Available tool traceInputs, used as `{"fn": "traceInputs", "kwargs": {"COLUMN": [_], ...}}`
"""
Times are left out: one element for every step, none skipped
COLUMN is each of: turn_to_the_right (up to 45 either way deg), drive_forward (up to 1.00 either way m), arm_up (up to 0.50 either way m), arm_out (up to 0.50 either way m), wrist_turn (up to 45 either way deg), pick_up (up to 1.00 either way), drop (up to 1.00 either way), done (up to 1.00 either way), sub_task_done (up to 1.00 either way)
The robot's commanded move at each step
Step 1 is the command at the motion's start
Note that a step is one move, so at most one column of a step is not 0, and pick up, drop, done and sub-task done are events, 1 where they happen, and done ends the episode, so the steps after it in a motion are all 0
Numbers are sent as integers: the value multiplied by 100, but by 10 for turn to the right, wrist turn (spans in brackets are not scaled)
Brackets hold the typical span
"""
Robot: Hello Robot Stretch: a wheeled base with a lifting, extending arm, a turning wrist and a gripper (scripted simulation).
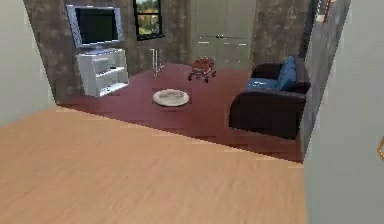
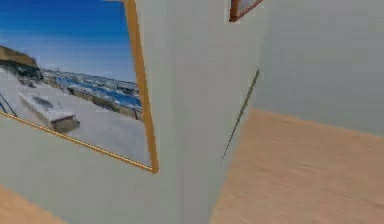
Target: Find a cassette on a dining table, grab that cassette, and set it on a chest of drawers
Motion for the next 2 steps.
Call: {"fn": "traceInputs", "kwargs": {"turn_to_the_right": [0, 30], "drive_forward": [100, 0], "arm_up": [0, 0], "arm_out": [0, 0], "wrist_turn": [0, 0], "pick_up": [0, 0], "drop": [0, 0], "done": [0, 0], "sub_task_done": [0, 0]}}
